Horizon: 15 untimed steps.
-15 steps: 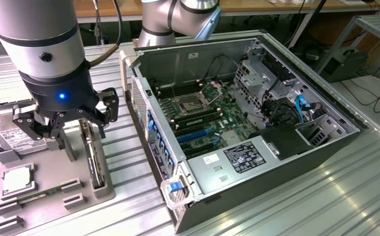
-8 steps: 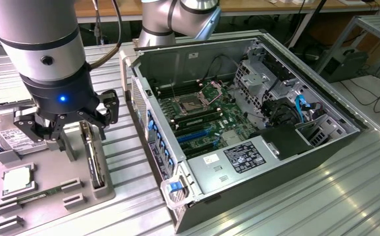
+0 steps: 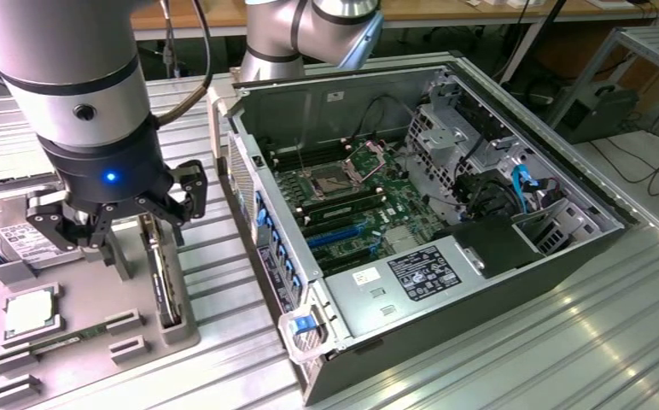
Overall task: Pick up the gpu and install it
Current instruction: 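Pick up the gpu and move the gpu toward the slot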
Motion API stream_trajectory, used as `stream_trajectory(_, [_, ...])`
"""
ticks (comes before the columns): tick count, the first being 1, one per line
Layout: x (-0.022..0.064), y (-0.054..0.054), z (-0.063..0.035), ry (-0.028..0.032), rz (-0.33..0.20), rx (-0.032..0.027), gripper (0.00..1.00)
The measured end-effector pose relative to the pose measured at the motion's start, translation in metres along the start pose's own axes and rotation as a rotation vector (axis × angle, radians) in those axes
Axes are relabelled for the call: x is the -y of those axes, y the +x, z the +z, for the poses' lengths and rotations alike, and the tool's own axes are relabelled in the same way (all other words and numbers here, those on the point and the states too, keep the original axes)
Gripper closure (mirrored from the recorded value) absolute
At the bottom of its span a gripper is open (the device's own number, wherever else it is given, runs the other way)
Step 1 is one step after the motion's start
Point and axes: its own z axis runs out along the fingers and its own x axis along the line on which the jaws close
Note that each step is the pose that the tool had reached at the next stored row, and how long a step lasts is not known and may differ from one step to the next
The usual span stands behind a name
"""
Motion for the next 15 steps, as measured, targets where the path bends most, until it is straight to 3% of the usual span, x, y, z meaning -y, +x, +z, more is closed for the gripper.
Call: stream_trajectory(15, [0.0016,0.0000,0.0043,-0.0001,-0.006,-0.0001,0.28])
